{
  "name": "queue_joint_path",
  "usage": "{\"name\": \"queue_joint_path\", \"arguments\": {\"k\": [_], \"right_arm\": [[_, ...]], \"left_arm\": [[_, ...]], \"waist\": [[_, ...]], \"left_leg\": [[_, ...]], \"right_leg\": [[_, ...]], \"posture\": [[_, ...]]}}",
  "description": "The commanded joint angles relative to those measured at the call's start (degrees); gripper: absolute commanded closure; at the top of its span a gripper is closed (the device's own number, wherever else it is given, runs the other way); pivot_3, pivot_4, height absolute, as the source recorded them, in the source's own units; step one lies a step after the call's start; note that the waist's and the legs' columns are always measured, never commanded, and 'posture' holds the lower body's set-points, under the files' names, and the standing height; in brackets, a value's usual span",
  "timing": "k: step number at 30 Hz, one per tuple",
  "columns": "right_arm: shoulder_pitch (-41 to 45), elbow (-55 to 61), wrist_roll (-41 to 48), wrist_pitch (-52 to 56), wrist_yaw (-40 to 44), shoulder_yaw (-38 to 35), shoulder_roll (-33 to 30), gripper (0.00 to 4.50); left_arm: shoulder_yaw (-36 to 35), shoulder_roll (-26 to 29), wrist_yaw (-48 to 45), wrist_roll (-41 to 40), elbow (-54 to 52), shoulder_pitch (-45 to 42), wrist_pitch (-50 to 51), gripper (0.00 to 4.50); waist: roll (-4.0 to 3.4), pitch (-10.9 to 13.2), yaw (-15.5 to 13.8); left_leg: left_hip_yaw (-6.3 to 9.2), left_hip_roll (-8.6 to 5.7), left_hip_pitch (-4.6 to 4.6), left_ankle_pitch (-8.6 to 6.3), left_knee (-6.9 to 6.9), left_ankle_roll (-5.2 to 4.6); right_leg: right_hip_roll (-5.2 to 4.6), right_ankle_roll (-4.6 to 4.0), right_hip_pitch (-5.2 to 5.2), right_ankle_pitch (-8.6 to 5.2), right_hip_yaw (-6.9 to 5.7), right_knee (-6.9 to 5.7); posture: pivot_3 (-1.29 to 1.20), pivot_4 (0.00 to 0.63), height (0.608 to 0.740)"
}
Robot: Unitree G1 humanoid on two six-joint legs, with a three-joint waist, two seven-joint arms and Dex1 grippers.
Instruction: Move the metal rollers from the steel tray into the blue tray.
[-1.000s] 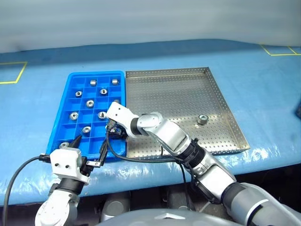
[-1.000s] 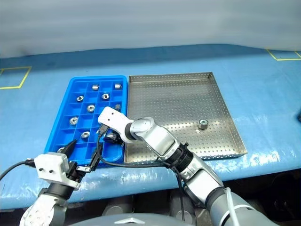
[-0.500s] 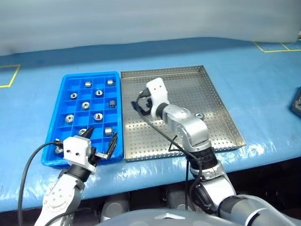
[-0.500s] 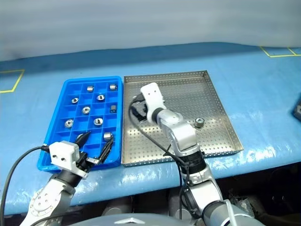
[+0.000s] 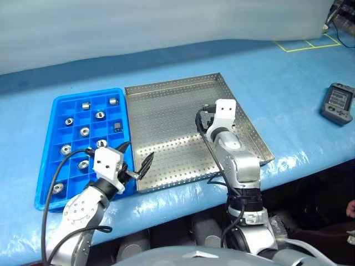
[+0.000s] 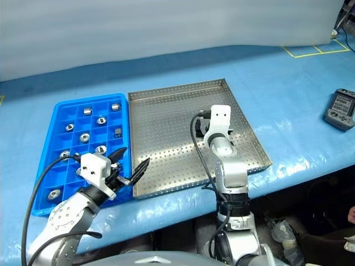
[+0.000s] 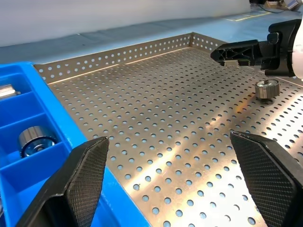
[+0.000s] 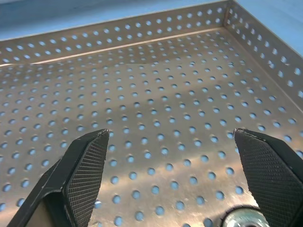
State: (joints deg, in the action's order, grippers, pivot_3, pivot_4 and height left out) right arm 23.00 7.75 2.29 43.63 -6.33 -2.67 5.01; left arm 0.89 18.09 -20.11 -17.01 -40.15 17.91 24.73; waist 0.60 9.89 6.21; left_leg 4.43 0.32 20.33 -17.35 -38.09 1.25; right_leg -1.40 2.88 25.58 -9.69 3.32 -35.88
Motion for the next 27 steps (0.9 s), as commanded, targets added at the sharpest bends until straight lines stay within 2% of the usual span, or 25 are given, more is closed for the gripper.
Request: {"name": "queue_joint_path", "arguments": {"k": [1,7,14,17,23,27], "right_arm": [[-1.1,3.3,-0.1,-0.7,-1.5,-1.0,0.4,0.05],[-4.0,3.0,0.0,-0.5,-2.7,-2.3,0.2,0.05],[-6.7,1.0,0.6,-0.4,-0.7,-0.1,0.4,0.05],[-6.8,0.2,0.7,0.0,-1.2,-0.5,0.8,0.65],[-6.0,5.0,1.7,3.2,0.5,2.5,1.4,2.61],[-4.8,8.7,2.4,5.3,3.0,7.0,1.3,2.67]], "left_arm": [[0.4,0.3,-0.9,-1.0,-0.1,-0.5,-0.5,0.0],[-0.1,0.4,-2.1,-1.2,0.5,-0.1,-1.4,0.0],[-0.3,0.4,-2.3,-1.0,1.6,0.4,-2.6,0.0],[-0.3,0.3,-2.4,-0.9,2.0,0.6,-3.3,0.0],[-0.3,0.2,-2.1,-0.5,2.6,0.8,-4.1,0.0],[-0.3,0.0,-1.6,-0.3,2.6,1.0,-4.4,0.0]], "waist": [[0.0,0.0,0.4],[-0.03,0.0,0.9],[-0.04,0.0,0.9],[-0.05,0.0,0.9],[-0.05,0.0,0.7],[-0.05,0.0,0.7]], "left_leg": [[-0.01,0.0,0.0,0.0,-0.01,0.0],[-0.01,0.0,-0.03,0.0,0.0,0.0],[-0.09,0.0,-0.09,0.0,0.0,0.0],[-0.16,0.0,-0.18,0.0,-0.01,-0.01],[-0.22,0.0,-0.25,0.0,0.01,-0.01],[-0.25,0.02,-0.29,0.0,0.04,-0.01]], "right_leg": [[0.0,0.0,0.0,0.0,0.02,0.0],[0.02,0.06,-0.02,-0.04,0.03,-0.01],[0.02,0.09,-0.04,-0.06,0.13,-0.02],[0.04,0.09,-0.1,-0.06,0.2,-0.03],[0.07,0.1,-0.13,-0.06,0.28,-0.05],[0.09,0.1,-0.13,-0.07,0.32,-0.06]], "posture": [[-0.12,0.15,0.74],[-0.11,0.15,0.74],[-0.09,0.15,0.74],[-0.08,0.15,0.74],[-0.07,0.15,0.74],[-0.06,0.15,0.74]]}}
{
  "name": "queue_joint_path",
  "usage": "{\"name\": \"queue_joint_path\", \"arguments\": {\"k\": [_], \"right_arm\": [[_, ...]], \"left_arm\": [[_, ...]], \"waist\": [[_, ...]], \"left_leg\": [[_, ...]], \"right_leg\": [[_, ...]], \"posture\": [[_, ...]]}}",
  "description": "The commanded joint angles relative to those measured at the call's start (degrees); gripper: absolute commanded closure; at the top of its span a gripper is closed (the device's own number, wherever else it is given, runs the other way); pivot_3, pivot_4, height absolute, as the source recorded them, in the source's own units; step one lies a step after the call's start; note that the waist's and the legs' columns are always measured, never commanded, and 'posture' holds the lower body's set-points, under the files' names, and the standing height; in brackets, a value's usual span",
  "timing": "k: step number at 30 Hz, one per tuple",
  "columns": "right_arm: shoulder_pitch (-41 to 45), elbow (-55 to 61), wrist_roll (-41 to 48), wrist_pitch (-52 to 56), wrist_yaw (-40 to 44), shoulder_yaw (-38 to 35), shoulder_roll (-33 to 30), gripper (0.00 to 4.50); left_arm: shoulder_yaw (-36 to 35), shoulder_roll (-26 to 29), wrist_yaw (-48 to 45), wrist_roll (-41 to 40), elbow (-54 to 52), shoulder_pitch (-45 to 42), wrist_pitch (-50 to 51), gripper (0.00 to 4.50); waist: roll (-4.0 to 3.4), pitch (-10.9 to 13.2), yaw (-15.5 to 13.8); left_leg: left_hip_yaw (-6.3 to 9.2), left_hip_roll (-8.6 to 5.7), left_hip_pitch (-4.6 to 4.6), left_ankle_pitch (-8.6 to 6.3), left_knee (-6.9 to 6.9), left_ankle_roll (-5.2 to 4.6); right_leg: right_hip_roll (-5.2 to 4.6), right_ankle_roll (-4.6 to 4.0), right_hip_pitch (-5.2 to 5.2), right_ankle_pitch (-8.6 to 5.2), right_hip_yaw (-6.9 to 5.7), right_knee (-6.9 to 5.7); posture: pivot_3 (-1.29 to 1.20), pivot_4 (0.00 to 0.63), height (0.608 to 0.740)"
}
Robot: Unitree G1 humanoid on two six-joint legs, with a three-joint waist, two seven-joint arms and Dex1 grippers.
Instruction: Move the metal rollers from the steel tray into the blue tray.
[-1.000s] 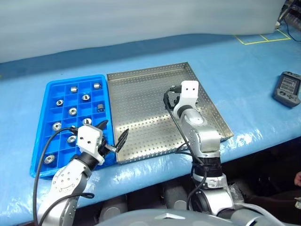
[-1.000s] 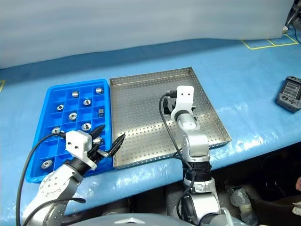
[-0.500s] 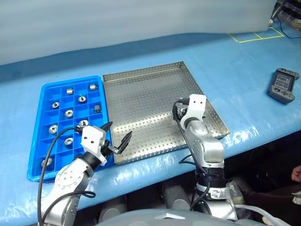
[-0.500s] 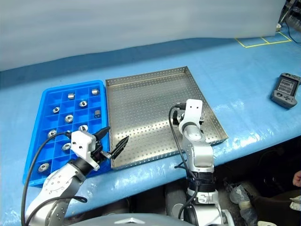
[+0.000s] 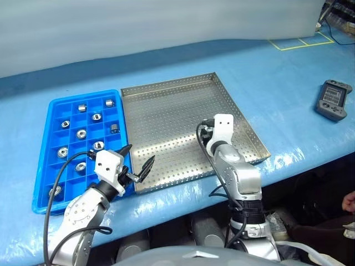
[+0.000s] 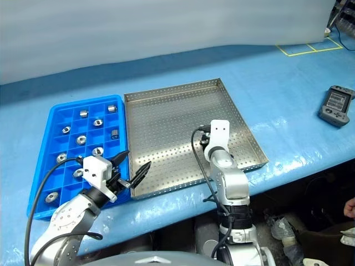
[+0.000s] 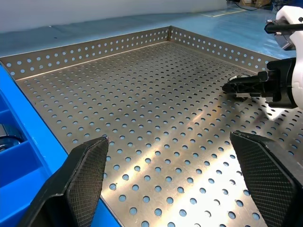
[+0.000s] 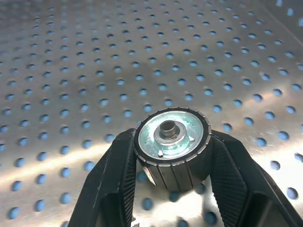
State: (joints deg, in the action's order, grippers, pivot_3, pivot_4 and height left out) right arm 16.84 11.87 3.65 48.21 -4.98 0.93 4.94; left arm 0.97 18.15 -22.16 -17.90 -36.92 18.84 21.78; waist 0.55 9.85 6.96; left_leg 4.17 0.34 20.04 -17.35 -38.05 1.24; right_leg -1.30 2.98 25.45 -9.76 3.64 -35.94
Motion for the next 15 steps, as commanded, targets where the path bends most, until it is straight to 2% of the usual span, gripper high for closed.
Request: {"name": "queue_joint_path", "arguments": {"k": [1,9,15], "right_arm": [[2.0,5.2,1.4,1.2,2.3,4.2,1.4,2.67],[11.6,3.3,4.1,2.5,12.6,11.4,-1.5,2.67],[19.2,-3.4,4.5,-1.3,21.4,17.8,-2.0,2.67]], "left_arm": [[-0.4,-0.1,0.6,0.6,-0.7,0.1,-1.5,0.0],[-1.3,-1.9,5.4,4.0,-2.5,3.0,-3.9,0.0],[-2.9,-5.1,10.5,9.2,-5.2,10.3,-10.2,0.0]], "waist": [[0.0,0.0,-0.1],[0.01,0.0,-0.7],[0.01,0.0,-2.8]], "left_leg": [[0.0,0.0,-0.01,0.0,0.01,0.0],[0.01,0.0,-0.01,0.0,0.01,0.0],[0.02,0.03,-0.09,0.0,0.13,0.0]], "right_leg": [[0.01,0.0,0.0,0.0,0.0,0.0],[0.01,0.01,0.0,0.01,0.0,0.0],[0.03,-0.03,0.0,-0.01,-0.01,-0.01]], "posture": [[-0.05,0.15,0.74],[0.04,0.15,0.74],[0.14,0.15,0.74]]}}
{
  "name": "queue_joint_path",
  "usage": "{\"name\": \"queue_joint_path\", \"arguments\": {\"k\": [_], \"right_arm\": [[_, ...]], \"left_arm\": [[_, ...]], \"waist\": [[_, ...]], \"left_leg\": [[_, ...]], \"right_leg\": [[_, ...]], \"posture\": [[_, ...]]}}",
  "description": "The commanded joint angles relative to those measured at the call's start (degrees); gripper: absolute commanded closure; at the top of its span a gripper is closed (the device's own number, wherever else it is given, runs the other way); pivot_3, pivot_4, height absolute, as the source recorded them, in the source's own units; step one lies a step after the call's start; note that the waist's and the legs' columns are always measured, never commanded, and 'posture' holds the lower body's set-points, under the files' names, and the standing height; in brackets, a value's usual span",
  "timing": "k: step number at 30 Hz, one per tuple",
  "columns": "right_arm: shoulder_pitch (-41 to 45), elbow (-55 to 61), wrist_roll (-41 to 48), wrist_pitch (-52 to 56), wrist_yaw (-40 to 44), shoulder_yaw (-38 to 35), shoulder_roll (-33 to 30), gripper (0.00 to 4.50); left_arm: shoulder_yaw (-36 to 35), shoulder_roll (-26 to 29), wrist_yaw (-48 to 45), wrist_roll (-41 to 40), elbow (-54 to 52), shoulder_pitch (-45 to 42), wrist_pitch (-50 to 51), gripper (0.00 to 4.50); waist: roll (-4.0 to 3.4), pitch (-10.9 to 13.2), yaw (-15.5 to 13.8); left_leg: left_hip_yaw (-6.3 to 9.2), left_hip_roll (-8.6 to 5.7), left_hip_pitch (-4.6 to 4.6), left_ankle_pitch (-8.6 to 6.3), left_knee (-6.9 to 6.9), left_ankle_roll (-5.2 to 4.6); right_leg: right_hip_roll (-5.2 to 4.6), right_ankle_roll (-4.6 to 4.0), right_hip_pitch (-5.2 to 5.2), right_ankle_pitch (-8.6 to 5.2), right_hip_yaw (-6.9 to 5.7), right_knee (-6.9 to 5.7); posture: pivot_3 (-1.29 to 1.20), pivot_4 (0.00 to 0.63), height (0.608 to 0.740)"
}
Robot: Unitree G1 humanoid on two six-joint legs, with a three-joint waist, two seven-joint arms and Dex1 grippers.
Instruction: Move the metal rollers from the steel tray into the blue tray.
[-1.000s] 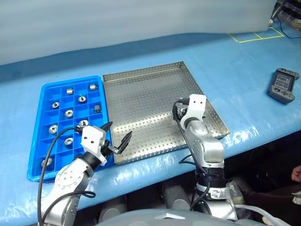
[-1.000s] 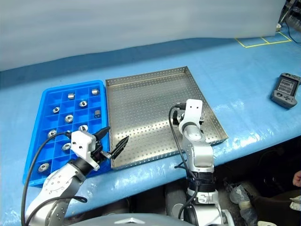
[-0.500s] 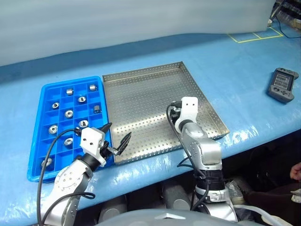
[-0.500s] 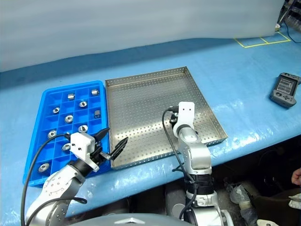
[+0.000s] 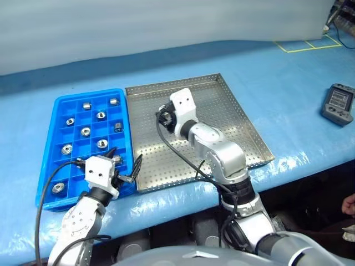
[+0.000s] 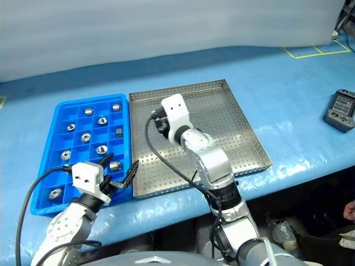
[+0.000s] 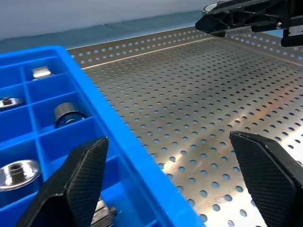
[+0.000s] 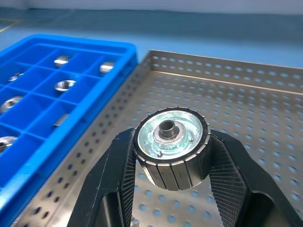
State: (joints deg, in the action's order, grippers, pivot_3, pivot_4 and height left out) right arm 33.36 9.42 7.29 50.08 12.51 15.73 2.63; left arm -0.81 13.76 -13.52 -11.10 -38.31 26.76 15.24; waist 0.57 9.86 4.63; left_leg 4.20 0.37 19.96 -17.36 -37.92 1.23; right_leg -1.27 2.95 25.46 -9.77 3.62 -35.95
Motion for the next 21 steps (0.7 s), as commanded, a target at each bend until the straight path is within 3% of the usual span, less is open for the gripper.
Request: {"name": "queue_joint_path", "arguments": {"k": [1,10,21], "right_arm": [[3.3,-1.8,0.9,-3.8,4.9,3.6,0.4,2.67],[7.3,-9.1,0.5,-7.3,14.6,12.0,2.7,2.67],[2.2,-9.1,0.4,-5.2,20.0,20.6,2.3,2.67]], "left_arm": [[-1.2,-1.1,2.2,2.5,-4.5,3.5,-3.8,0.0],[-2.2,-7.6,6.2,3.3,-12.3,20.5,-9.0,0.0],[3.2,-10.6,7.0,6.8,-11.0,33.1,-18.7,0.0]], "waist": [[0.0,0.0,-1.0],[0.1,0.1,-5.6],[0.16,0.1,-9.0]], "left_leg": [[0.0,0.0,0.0,0.0,0.02,0.0],[0.08,0.01,0.05,0.0,0.0,0.0],[0.25,0.02,0.29,-0.01,-0.02,0.0]], "right_leg": [[0.0,-0.01,0.0,0.0,-0.01,0.0],[-0.04,-0.06,0.01,-0.07,-0.15,0.03],[-0.07,-0.14,0.18,-0.15,-0.4,0.06]], "posture": [[0.18,0.15,0.74],[0.36,0.15,0.74],[0.43,0.15,0.74]]}}
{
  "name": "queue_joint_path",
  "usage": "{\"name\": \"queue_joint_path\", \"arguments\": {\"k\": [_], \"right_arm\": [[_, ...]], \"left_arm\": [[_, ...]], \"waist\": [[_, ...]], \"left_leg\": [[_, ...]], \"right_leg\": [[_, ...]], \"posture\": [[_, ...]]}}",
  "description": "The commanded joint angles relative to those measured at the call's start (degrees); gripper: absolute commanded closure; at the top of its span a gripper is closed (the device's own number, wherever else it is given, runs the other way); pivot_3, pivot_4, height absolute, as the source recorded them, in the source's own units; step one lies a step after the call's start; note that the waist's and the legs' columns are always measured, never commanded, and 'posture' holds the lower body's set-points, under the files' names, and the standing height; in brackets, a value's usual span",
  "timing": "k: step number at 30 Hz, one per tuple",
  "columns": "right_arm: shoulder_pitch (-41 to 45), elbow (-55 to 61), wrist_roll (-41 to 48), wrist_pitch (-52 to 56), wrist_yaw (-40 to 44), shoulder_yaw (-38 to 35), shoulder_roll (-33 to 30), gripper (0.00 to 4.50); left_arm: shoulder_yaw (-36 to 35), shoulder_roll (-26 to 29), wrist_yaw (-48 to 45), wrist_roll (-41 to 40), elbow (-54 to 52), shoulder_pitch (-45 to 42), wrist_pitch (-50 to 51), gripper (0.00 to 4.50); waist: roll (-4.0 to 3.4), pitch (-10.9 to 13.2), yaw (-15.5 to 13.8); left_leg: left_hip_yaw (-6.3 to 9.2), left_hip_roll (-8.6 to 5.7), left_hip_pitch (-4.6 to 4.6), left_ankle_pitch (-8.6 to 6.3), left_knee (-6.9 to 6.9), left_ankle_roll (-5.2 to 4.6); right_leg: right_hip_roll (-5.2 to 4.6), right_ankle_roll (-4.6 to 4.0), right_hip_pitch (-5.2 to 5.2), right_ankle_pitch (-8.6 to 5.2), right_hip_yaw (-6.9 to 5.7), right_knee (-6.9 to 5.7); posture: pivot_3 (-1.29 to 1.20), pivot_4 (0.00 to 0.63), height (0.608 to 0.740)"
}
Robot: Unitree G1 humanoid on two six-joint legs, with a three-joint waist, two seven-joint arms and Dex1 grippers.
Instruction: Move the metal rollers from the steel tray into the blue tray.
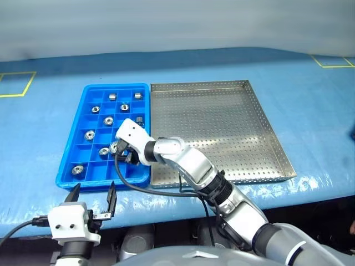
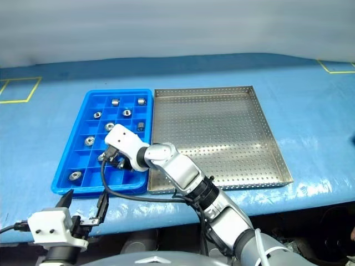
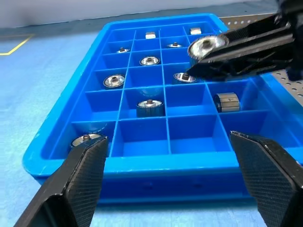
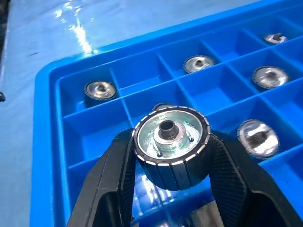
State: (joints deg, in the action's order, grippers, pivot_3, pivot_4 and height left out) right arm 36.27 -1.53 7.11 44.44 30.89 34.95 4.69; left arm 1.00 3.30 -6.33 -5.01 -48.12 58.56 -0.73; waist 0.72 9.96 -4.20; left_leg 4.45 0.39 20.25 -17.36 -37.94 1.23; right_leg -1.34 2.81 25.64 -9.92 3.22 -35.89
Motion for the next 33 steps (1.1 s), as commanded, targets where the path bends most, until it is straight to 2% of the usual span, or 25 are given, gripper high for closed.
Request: {"name": "queue_joint_path", "arguments": {"k": [1,8,16,19,22,28,33], "right_arm": [[-1.2,1.6,0.4,0.7,1.8,2.0,0.1,2.67],[-3.9,0.5,0.6,2.7,3.5,4.0,-0.7,2.67],[-4.2,5.5,3.0,4.3,3.6,-1.2,-0.3,0.03],[-4.8,9.5,4.4,5.3,3.2,-4.8,-0.8,0.03],[-6.9,15.4,5.2,4.8,1.9,-9.4,-2.9,0.03],[-11.4,22.3,4.3,4.7,-2.6,-14.1,-6.0,0.03],[-16.0,25.9,2.8,3.4,-7.5,-17.0,-8.0,0.03]], "left_arm": [[1.7,0.0,-0.2,0.7,-1.1,1.5,-2.9,0.0],[2.6,0.8,-0.2,0.3,-1.1,0.3,-2.2,0.0],[0.6,4.5,-3.3,-2.7,-0.8,-4.7,0.8,0.0],[-1.3,7.5,-5.8,-5.5,-0.6,-8.7,3.8,0.0],[-4.3,11.3,-8.1,-9.1,0.2,-16.4,8.6,0.0],[-7.1,14.9,-8.9,-12.8,2.9,-28.6,15.5,0.0],[-6.6,15.6,-8.9,-12.3,6.3,-36.9,19.1,0.0]], "waist": [[0.0,0.0,-0.3],[-0.03,0.0,-1.2],[-0.07,0.0,-0.8],[-0.09,0.0,-0.4],[-0.16,0.1,0.6],[-0.19,0.0,5.1],[-0.17,0.0,7.8]], "left_leg": [[0.02,0.0,0.02,0.0,0.0,0.0],[0.14,0.01,0.09,0.0,-0.02,0.0],[0.15,0.01,0.2,-0.01,-0.01,0.03],[0.19,0.0,0.23,-0.01,-0.09,0.03],[0.27,0.0,0.23,0.0,-0.15,0.04],[0.26,0.0,0.15,0.02,-0.16,0.08],[0.2,-0.02,0.09,0.02,-0.21,0.08]], "right_leg": [[0.0,0.0,0.02,0.0,-0.02,0.0],[-0.04,-0.04,0.03,-0.03,-0.17,0.01],[-0.06,-0.05,0.09,-0.04,-0.24,0.09],[-0.08,-0.05,0.09,-0.04,-0.29,0.07],[-0.07,-0.05,0.05,-0.04,-0.35,0.02],[-0.08,-0.01,-0.05,0.02,-0.33,-0.01],[-0.07,0.1,-0.11,0.12,-0.22,-0.04]], "posture": [[0.43,0.15,0.74],[0.41,0.15,0.74],[0.3,0.15,0.74],[0.2,0.15,0.74],[0.13,0.15,0.74],[-0.01,0.15,0.74],[-0.1,0.15,0.74]]}}
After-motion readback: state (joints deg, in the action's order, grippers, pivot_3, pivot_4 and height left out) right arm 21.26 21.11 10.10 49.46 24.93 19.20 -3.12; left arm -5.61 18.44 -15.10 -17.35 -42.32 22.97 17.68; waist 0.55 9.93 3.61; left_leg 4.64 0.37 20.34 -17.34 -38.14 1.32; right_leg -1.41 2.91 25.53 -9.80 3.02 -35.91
